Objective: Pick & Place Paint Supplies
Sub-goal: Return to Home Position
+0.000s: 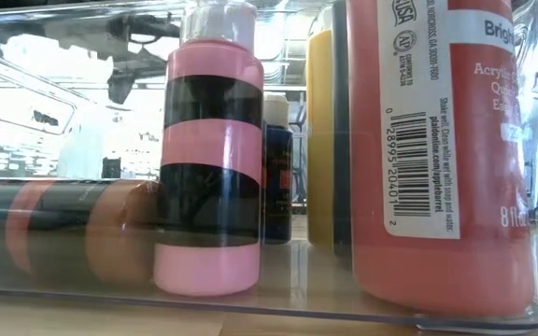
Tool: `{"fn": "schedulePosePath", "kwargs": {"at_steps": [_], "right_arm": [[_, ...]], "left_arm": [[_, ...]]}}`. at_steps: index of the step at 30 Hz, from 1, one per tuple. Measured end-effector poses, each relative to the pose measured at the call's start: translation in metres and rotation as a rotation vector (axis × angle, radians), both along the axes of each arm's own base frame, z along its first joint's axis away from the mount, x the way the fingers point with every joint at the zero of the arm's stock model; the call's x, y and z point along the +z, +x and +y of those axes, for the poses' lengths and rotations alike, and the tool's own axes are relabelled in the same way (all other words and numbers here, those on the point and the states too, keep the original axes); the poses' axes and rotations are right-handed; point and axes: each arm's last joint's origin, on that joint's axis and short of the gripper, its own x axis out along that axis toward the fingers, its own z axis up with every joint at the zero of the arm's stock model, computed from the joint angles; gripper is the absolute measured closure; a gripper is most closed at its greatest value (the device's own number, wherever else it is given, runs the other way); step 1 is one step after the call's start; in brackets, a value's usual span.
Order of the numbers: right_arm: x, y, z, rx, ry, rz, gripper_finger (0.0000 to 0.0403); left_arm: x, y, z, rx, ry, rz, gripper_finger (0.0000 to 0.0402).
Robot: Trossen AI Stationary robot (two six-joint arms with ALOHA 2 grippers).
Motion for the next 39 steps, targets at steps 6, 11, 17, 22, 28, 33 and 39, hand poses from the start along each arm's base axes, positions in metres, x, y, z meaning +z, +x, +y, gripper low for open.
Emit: {"fn": "schedulePosePath", "kwargs": {"at_steps": [6,11,17,22,28,33,39], "right_arm": [[0.06,-0.032,0.027,0.128,0.029,-0.191,0.03],[0.109,-0.061,0.046,0.243,0.133,-0.225,0.03],[0.156,-0.079,0.062,0.235,0.214,0.08,0.03],[0.171,-0.084,0.078,0.283,0.257,0.288,0.03],[0.173,-0.087,0.096,0.376,0.229,0.31,0.03],[0.174,-0.087,0.102,0.4,0.204,0.309,0.03],[0.179,-0.094,0.106,0.468,0.303,0.224,0.03]], "left_arm": [[0.023,-0.005,0.007,0.031,-0.032,-0.205,0.0261],[0.049,-0.014,0.019,0.092,-0.107,-0.471,0.0261],[0.077,-0.022,0.031,0.15,0.079,-0.597,0.0261],[0.085,-0.015,0.035,0.148,0.185,-0.567,0.0261],[0.085,-0.01,0.037,0.076,0.195,-0.575,0.0261],[0.086,-0.007,0.04,-0.004,0.227,-0.526,0.0261],[0.092,0.0,0.045,-0.062,0.249,-0.414,0.0261]]}}
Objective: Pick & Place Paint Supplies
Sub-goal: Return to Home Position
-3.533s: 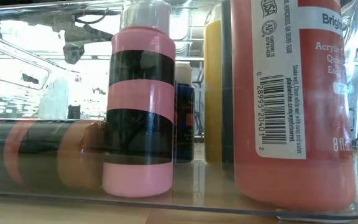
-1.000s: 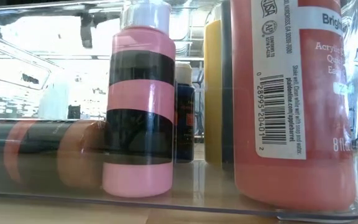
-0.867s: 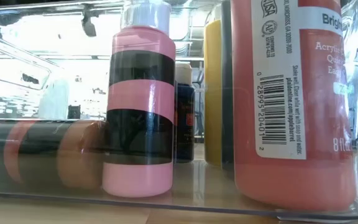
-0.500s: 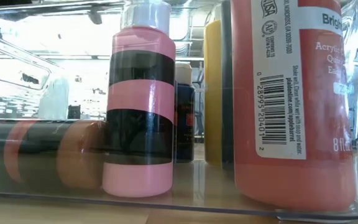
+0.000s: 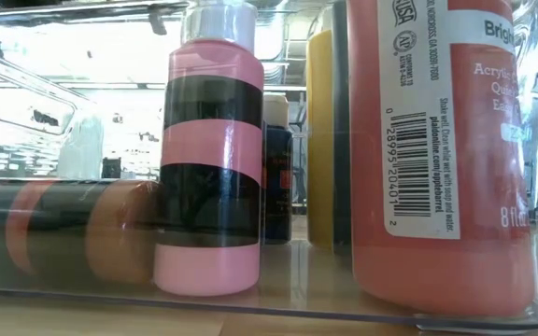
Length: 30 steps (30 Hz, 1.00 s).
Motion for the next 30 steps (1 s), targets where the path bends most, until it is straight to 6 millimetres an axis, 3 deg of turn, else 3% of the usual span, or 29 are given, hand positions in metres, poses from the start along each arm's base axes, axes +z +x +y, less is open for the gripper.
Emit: {"fn": "schedulePosePath", "kwargs": {"at_steps": [7,10,15,19,23,26,30], "right_arm": [[0.008,-0.005,-0.003,0.025,0.194,-0.118,0.03],[0.008,-0.005,-0.003,0.026,0.198,-0.123,0.03],[0.002,-0.003,-0.003,0.001,0.118,-0.04,0.03],[-0.014,0.0,-0.004,-0.005,0.166,0.117,0.03],[-0.041,0.004,-0.004,-0.027,0.216,0.384,0.03],[-0.061,0.01,-0.003,-0.034,0.293,0.566,0.03],[-0.078,0.026,0.003,-0.008,0.308,0.706,0.03]], "left_arm": [[0.003,-0.004,0.012,0.013,0.001,-0.028,0.0261],[0.003,-0.004,0.018,-0.028,-0.002,-0.026,0.0261],[-0.02,0.007,0.024,-0.102,-0.078,0.178,0.0261],[-0.046,0.022,0.024,-0.209,-0.142,0.367,0.0261],[-0.075,0.036,0.022,-0.398,-0.211,0.548,0.0261],[-0.092,0.046,0.017,-0.549,-0.273,0.629,0.0261],[-0.108,0.055,0.01,-0.598,-0.304,0.698,0.0261]]}}
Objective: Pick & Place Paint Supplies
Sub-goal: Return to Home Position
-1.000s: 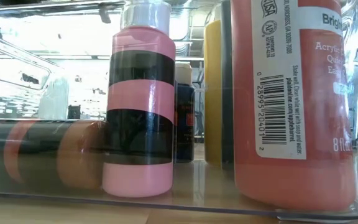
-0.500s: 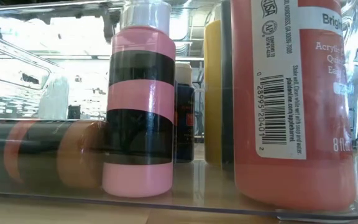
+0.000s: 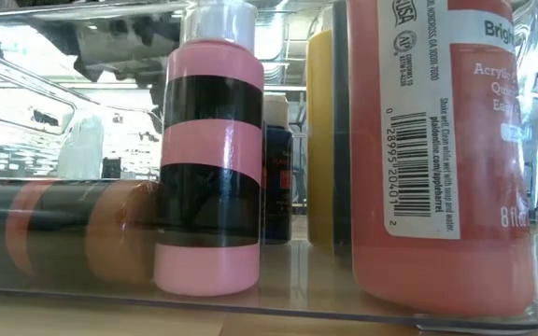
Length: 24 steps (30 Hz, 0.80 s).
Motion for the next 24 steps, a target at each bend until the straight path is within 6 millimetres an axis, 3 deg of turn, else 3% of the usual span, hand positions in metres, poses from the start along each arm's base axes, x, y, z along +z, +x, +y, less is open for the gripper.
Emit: {"fn": "schedulePosePath", "kwargs": {"at_steps": [6,10,16,19,24], "right_arm": [[-0.031,0.035,0.016,0.09,-0.014,0.106,0.03],[-0.06,0.053,0.034,0.156,-0.008,0.041,0.03],[-0.105,0.048,0.051,0.07,0.004,-0.047,0.03],[-0.116,0.044,0.054,0.014,0.097,-0.112,0.03],[-0.132,0.042,0.06,-0.029,0.26,-0.028,0.03]], "left_arm": [[-0.028,0.012,-0.013,0.035,-0.034,0.146,0.0261],[-0.042,0.017,-0.028,0.051,-0.054,0.218,0.0261],[-0.043,0.021,-0.05,0.125,-0.105,0.223,0.0261],[-0.042,0.021,-0.057,0.186,-0.184,0.243,0.0261],[-0.042,0.02,-0.064,0.261,-0.328,0.29,0.0261]]}}
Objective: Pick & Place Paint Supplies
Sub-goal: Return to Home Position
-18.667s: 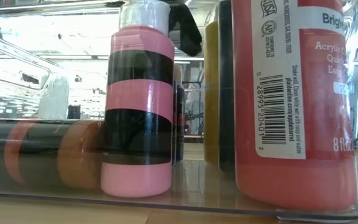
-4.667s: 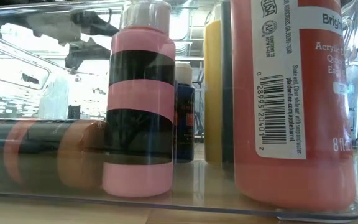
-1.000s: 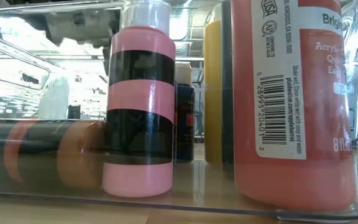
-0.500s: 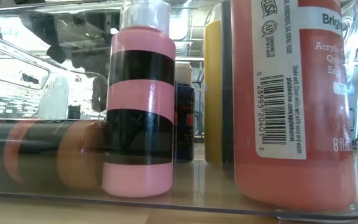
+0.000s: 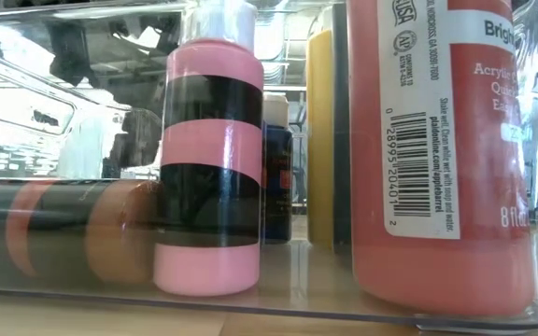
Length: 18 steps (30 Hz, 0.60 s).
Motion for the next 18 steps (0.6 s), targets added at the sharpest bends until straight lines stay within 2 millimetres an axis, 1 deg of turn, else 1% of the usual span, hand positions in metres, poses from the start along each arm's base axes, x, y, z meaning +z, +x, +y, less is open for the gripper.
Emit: {"fn": "schedulePosePath", "kwargs": {"at_steps": [3,6,8,12,18], "right_arm": [[-0.001,0.0,0.006,-0.012,0.09,0.002,0.03],[-0.01,0.001,0.01,-0.023,0.135,0.054,0.03],[-0.012,0.004,0.015,-0.008,0.167,0.062,0.03],[-0.023,0.007,0.023,0.007,0.181,0.102,0.03],[-0.032,0.019,0.028,0.031,0.216,0.066,0.03]], "left_arm": [[0.0,-0.001,-0.005,0.051,-0.067,0.023,0.0261],[-0.001,-0.002,-0.009,0.08,-0.108,0.043,0.0261],[-0.002,-0.002,-0.011,0.092,-0.116,0.054,0.0261],[-0.002,-0.004,-0.016,0.112,-0.129,0.066,0.0261],[-0.003,-0.006,-0.024,0.121,-0.153,0.079,0.0261]]}}
